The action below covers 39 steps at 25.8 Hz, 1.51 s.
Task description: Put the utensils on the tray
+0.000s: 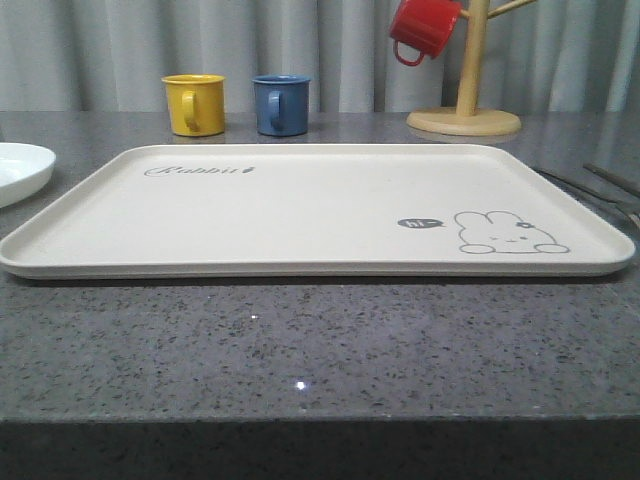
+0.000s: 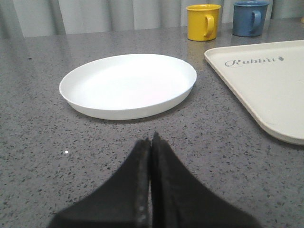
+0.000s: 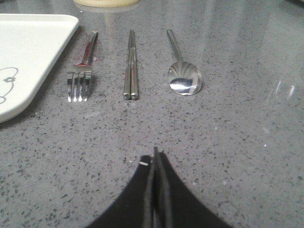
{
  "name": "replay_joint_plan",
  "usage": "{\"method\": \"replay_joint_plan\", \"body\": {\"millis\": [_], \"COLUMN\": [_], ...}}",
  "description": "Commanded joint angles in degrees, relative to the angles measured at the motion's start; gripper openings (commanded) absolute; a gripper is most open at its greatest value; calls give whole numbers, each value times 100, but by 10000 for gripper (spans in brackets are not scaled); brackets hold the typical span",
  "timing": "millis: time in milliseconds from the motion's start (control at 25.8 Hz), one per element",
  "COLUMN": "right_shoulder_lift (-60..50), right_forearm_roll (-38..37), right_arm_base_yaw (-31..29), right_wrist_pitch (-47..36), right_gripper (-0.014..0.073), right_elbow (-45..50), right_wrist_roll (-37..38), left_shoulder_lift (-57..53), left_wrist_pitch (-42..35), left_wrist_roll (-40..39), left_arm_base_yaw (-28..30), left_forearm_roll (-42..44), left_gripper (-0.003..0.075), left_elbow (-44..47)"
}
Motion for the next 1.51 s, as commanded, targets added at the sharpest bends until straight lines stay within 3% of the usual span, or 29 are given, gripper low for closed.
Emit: {"method": "replay_joint_plan", "body": {"millis": [0, 1006, 1239, 1394, 1471], "right_shoulder_lift": [-109, -109, -109, -109, -109], "right_forearm_roll": [-52, -45, -45, -45, -45], "right_arm_base_yaw": [-28, -28, -28, -28, -28], "right_wrist_pitch": [-453, -684, -1194, -1238, -1194], "right_gripper": [-68, -68, -68, -68, -68], "right_elbow": [-78, -83, -134, -654, -1043], "right_wrist_roll": [-33, -27, -27, -27, -27], "left_shoulder_lift": [-124, -124, -124, -124, -112], "left_wrist_pitch": [-455, -455, -1150, -2611, -2851], "left_wrist_roll": [-46, -46, -46, -46, -46], "left_arm_base_yaw": [21, 21, 21, 21, 21], "left_forearm_roll": [-29, -29, -150, -196, -196], "left_gripper": [-18, -18, -18, -18, -18], "left_elbow": [6, 6, 6, -117, -405]}}
